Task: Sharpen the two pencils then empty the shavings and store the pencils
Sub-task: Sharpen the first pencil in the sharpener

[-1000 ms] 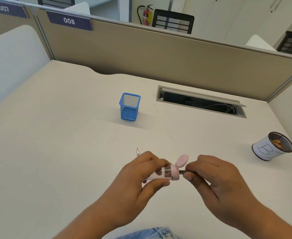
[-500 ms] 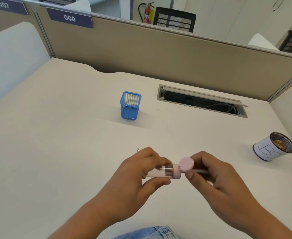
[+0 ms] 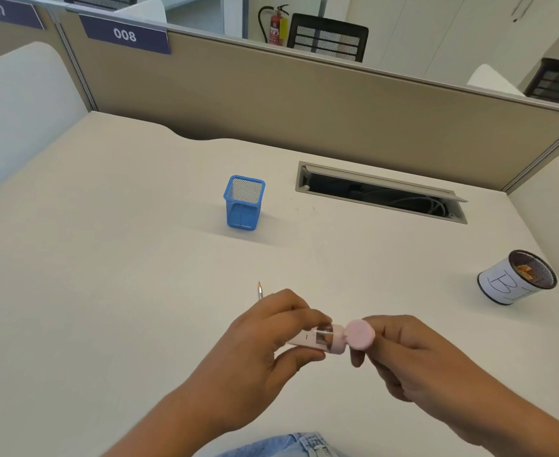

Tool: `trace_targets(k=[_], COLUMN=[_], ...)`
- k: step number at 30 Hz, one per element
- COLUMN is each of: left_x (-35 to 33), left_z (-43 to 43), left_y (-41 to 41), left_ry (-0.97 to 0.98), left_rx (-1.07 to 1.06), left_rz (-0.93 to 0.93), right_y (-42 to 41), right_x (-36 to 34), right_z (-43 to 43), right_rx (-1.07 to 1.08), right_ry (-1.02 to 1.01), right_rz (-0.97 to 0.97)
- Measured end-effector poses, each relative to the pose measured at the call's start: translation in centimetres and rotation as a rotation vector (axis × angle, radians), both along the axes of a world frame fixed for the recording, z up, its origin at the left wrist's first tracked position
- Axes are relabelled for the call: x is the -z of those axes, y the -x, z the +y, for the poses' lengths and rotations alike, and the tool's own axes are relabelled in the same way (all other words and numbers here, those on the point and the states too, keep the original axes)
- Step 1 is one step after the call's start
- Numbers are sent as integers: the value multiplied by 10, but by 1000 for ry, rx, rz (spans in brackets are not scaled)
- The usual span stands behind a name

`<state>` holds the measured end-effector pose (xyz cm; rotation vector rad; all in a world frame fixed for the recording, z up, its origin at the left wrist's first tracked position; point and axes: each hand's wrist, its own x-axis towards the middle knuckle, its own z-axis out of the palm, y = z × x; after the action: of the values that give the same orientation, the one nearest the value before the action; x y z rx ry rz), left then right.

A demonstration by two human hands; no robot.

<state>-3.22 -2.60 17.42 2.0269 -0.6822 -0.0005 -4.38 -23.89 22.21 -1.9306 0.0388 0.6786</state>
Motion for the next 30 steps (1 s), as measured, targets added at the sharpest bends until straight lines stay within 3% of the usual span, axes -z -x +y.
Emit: trace_targets(k=[3,6,9,11,16,18,20,23,26,28,30], left_x=[-1,-4,-6,-4,4,6,5,2,-3,-5,-3], left_z=[1,0,-1,-2,-2,-4,-5,-5,-4,-3,-4], left_y=[-1,0,3,3,5,5,4,2,1,1,1], left_ry=[46,97,119,103,-16,-44,9,78,123,150,154], left_rx=[-14,-41,-38,-53,-47,-46,-59,-76,-81,-77,-85], left_rz=[72,121,131,88,-74,-102,-37,63,106,124,111], right_y=[2,0,2,2,1,0,2,2,-5,-7,-6], right_x=[3,10,14,10,2,0,2,6,9,15,13], right_z=[-5,-14,-14,-7,2,2,2,-2,-9,-8,-5], right_rx=[-93,-249,-305,-211,148,136,57,-87,-256,-295,-294], right_ry=[113,469,566,458,-61,-92,12,176,497,617,564], right_rz=[-301,-806,-989,-841,105,160,-11,-491,-927,-1080,-1083])
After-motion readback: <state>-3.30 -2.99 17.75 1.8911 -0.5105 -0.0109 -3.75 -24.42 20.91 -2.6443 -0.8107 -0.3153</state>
